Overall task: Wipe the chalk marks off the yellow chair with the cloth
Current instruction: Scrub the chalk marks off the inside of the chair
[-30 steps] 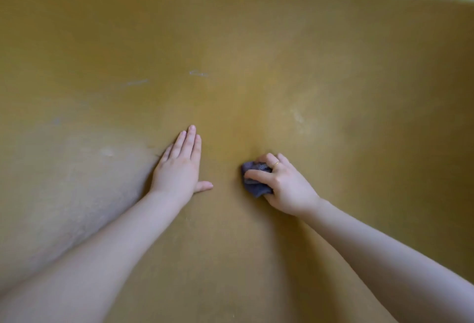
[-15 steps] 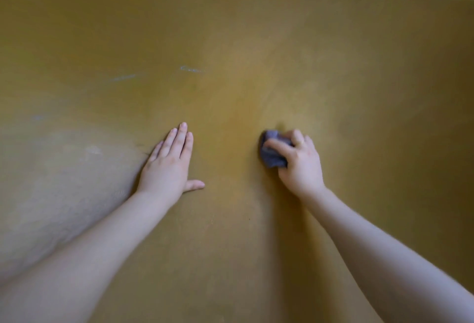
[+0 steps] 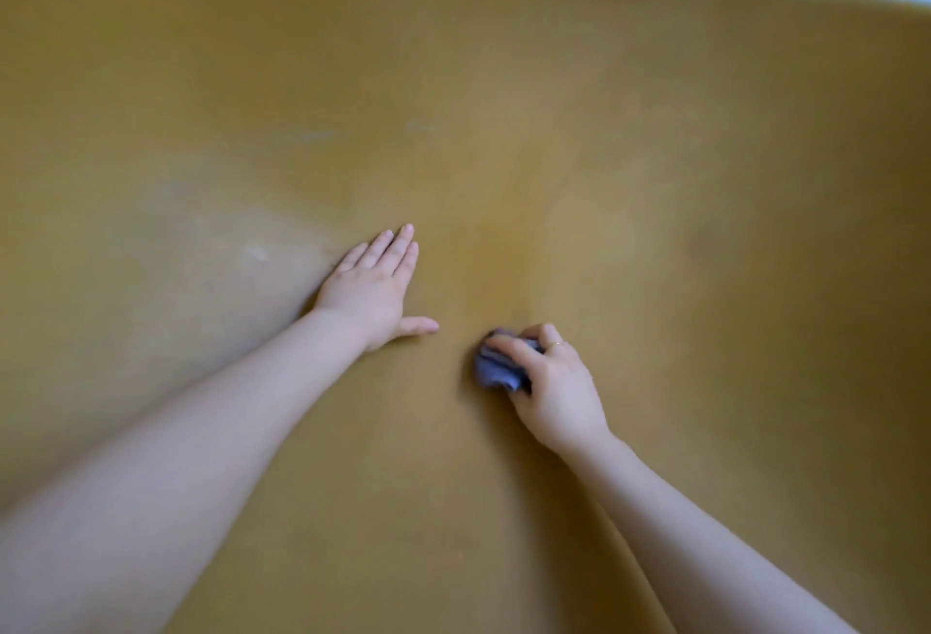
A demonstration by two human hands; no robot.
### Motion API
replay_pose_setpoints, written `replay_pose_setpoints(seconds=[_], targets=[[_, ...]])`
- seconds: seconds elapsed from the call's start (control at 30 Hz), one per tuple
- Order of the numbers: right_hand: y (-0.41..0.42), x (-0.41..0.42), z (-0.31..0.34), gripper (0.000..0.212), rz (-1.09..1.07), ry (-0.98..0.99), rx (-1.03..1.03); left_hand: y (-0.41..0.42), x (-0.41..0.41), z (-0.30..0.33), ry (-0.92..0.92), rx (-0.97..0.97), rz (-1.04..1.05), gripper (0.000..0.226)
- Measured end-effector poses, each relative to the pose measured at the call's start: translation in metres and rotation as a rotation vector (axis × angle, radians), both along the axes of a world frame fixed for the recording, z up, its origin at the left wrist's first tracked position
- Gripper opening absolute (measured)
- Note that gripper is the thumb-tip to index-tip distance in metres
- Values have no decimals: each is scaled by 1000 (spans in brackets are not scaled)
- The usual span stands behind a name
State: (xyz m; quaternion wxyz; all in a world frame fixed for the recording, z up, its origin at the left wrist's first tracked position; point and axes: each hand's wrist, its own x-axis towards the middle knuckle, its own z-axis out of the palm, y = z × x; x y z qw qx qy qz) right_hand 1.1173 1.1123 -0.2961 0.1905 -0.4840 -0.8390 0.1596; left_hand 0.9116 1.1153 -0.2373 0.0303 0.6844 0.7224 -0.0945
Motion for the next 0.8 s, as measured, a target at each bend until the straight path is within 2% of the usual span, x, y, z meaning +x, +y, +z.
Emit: replay_pose_setpoints(seconds=[0.1, 0.2, 0.23, 0.33, 0.4, 0.47, 0.57, 0.63, 0.73, 0.8], targets=[[13, -26, 24, 36, -228, 230, -264, -16, -10, 7, -63, -13, -12, 90], [12, -49, 40, 18, -143, 840, -785, -43, -18, 11, -89, 6, -17, 82], [8, -56, 43, 15, -136, 977, -936, -51, -21, 14, -68, 5, -21, 81], [0, -72, 44, 12, -174, 1222, -1254, -70, -37, 25, 20, -42, 16, 86], [-4, -81, 44, 14, -144, 1288, -1341, -81, -50, 36, 91, -69, 56, 92], [-6, -91, 45, 21, -108, 1289, -1281, -94, -63, 48, 169, -83, 89, 96], [-10, -117, 48, 29, -116, 1173, -992, -111, -83, 68, 297, -107, 102, 102], [-15, -143, 48, 23, -166, 953, -759, -118, -96, 80, 383, -126, 110, 109], [-19, -180, 35, 21, -108, 527, -228, -116, -113, 90, 473, -130, 125, 119], [-8, -193, 26, 23, -80, 394, 11, -112, -118, 92, 506, -167, 125, 125]])
